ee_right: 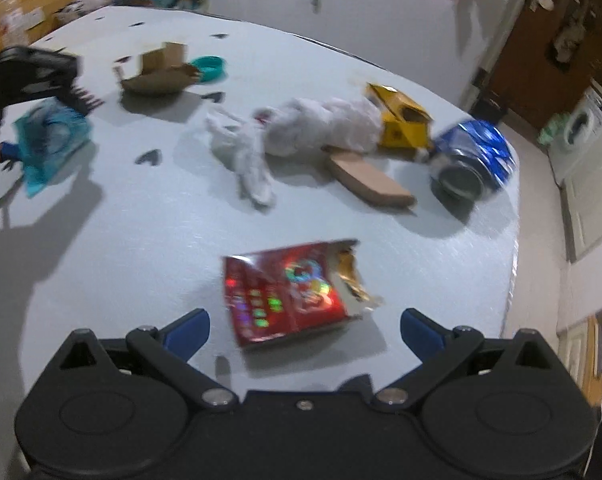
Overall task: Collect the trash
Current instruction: 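Grasp the teal bag with the left tool while the right tool grasps the red cigarette pack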
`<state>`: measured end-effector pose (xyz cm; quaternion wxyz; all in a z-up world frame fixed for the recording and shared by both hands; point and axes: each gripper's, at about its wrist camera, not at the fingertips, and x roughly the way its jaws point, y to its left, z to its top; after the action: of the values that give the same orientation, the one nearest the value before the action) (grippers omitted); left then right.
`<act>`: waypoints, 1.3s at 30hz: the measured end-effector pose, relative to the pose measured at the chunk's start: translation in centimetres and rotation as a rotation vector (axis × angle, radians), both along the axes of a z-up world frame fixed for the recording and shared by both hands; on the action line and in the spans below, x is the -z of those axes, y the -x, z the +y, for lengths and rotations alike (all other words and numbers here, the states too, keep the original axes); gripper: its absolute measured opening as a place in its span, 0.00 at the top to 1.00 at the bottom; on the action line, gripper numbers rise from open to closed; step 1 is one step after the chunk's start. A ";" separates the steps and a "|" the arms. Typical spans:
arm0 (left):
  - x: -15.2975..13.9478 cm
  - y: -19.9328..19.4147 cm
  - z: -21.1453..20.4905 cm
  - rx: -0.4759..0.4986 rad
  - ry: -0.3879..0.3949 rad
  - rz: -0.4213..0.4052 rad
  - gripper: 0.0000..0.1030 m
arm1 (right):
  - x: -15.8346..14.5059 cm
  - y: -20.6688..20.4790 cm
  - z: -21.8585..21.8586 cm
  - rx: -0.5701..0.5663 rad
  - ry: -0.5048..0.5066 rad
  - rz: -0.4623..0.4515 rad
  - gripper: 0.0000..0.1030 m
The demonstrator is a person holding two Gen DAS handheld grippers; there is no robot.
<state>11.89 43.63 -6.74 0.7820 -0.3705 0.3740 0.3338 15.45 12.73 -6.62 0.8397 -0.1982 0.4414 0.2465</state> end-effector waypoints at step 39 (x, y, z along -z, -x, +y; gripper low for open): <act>-1.4 1.6 -9.6 0.462 -0.097 0.027 0.47 | 0.8 -7.9 -1.2 0.329 -0.180 0.249 0.47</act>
<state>10.26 34.06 -5.38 0.8494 -0.2325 0.4428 0.1686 23.38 11.49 -7.45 0.8220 -0.0162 0.5441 0.1673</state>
